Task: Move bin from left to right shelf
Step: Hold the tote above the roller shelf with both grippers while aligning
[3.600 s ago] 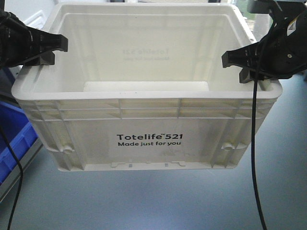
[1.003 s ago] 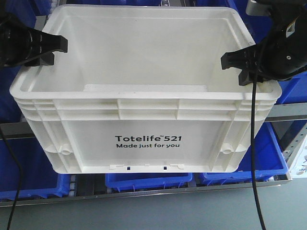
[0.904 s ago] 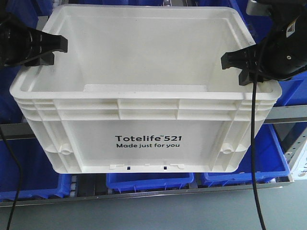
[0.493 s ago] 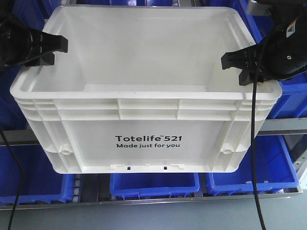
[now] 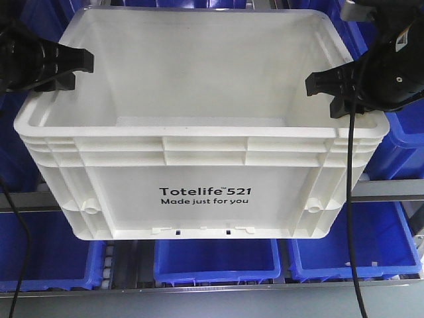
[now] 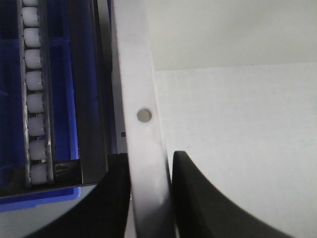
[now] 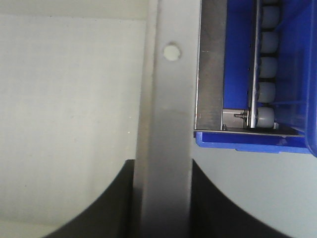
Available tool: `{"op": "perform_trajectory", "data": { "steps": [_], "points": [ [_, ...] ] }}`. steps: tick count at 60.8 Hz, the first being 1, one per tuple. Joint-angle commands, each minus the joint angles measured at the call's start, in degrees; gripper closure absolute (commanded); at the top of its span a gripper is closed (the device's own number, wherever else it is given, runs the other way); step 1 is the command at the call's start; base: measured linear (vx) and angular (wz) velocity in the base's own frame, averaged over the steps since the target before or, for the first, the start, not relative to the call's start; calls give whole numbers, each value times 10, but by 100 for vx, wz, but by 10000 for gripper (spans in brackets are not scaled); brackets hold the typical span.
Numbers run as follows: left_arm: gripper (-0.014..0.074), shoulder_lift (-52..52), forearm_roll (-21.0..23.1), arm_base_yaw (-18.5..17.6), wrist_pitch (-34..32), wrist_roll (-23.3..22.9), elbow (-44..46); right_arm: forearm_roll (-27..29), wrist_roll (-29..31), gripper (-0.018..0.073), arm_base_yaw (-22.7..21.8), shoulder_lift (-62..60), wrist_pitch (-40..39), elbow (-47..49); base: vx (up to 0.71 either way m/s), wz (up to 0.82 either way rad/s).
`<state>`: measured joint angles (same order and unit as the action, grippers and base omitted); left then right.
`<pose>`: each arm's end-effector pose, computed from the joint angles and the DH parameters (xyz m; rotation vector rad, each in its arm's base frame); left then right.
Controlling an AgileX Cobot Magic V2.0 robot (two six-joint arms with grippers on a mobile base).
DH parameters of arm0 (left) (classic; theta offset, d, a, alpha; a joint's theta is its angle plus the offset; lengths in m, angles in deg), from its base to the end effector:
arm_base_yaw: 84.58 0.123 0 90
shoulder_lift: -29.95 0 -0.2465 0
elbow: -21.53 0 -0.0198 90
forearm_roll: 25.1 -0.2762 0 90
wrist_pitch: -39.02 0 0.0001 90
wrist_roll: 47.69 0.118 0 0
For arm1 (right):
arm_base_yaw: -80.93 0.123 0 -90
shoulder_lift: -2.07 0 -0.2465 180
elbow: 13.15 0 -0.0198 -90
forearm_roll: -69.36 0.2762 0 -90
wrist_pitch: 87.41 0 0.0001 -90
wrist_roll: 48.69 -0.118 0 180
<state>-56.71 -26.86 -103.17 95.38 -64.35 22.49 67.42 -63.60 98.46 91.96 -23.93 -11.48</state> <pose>0.3157 -0.1030 0.3165 0.0522 2.4918 -0.2221 0.3165 0.0962 0.2940 -0.0706 2.6535 0.1435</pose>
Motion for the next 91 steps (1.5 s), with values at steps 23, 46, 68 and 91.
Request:
{"op": "perform_trajectory", "data": {
  "steps": [23, 46, 68, 91],
  "points": [
    [604, 25, -22, 1, -54, 19, 25, -25, 14, 536, -5, -26, -58, 25, 5, 0],
    [604, 25, -22, 1, -54, 19, 25, -25, 14, 536, -5, -26, -58, 25, 7, 1],
    [604, 25, -22, 1, -54, 19, 25, -25, 14, 536, -5, -26, -58, 25, 7, 0],
    [604, 25, -22, 1, -54, 19, 25, -25, 14, 536, -5, -26, -58, 25, 4, 0]
  ]
}}
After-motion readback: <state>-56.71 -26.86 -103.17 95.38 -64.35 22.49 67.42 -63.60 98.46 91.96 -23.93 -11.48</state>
